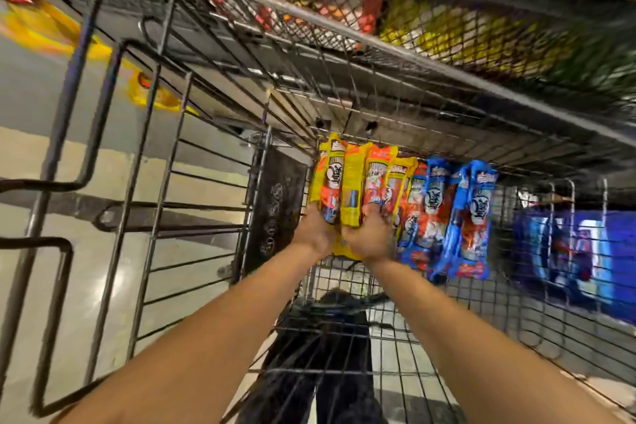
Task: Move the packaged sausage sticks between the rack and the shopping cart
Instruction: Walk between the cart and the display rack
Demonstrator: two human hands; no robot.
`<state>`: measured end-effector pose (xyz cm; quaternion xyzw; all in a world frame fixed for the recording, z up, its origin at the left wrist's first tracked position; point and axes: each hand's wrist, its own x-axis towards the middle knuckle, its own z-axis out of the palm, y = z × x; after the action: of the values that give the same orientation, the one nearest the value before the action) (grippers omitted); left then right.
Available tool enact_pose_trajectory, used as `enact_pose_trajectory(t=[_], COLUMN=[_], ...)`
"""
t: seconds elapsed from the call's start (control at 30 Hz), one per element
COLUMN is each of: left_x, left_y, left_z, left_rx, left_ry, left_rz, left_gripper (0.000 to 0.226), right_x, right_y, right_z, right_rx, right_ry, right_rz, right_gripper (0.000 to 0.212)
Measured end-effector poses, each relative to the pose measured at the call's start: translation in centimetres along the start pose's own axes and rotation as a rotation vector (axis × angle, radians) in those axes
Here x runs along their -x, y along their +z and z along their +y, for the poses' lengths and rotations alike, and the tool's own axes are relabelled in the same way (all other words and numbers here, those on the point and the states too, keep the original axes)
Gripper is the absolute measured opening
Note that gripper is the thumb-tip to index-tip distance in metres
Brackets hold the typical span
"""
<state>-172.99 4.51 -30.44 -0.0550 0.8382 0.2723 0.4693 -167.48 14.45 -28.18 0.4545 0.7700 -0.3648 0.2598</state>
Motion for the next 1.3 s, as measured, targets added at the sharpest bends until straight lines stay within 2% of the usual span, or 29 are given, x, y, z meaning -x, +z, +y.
enact_pose_trajectory(t=[0.1, 0.2, 0.37, 0.53, 0.63, 0.7, 0.77, 0.9, 1.0, 1.13, 1.3], left_x=[-0.1, 0.2, 1.8, 4.5, 7.0, 9.6, 12.7, 18.7, 22.3, 25.9, 28.8], left_y=[0.3, 0.3, -1.1, -2.8, -4.3, -5.5, -6.6, -8.1, -8.4, -8.5, -6.5], left_z=[0.0, 0.1, -0.2, -0.4, 0.3, 1.2, 2.0, 2.5, 1.8, 0.5, 2.2], left_rx=[0.033, 0.040, 0.067, 0.129, 0.123, 0.209, 0.284, 0.354, 0.281, 0.174, 0.001], left_ry=[-0.033, -0.083, -0.132, -0.108, -0.077, -0.075, -0.078, -0.057, -0.023, -0.030, -0.007], left_rz=[-0.007, 0.002, 0.015, 0.001, -0.017, -0.085, -0.135, -0.134, -0.145, -0.213, -0.343], left_gripper=[0.048, 0.060, 0.057, 0.039, 0.035, 0.034, 0.028, 0.014, 0.020, 0.018, 0.010], right_x=[0.4, 0.7, 1.0, 3.2, 5.7, 7.9, 11.0, 17.4, 21.5, 28.2, 35.2], right_y=[0.3, 0.0, -0.9, -3.5, -6.1, -7.8, -9.5, -12.5, -13.8, -14.7, -14.0], right_z=[0.5, 1.1, 1.3, 1.4, 1.5, 2.1, 2.9, 5.4, 9.6, 15.0, 22.0], right_rx=[-0.095, -0.099, -0.147, -0.235, -0.294, -0.322, -0.259, -0.177, -0.197, -0.310, -0.474], right_ry=[-0.051, -0.046, -0.005, -0.026, -0.078, -0.062, -0.071, -0.073, -0.005, 0.120, 0.270], right_rz=[-0.002, -0.015, -0.086, -0.108, -0.083, -0.065, -0.057, -0.069, -0.021, 0.066, 0.156], right_gripper=[0.052, 0.060, 0.045, 0.027, 0.028, 0.033, 0.037, 0.031, 0.034, 0.014, 0.020])
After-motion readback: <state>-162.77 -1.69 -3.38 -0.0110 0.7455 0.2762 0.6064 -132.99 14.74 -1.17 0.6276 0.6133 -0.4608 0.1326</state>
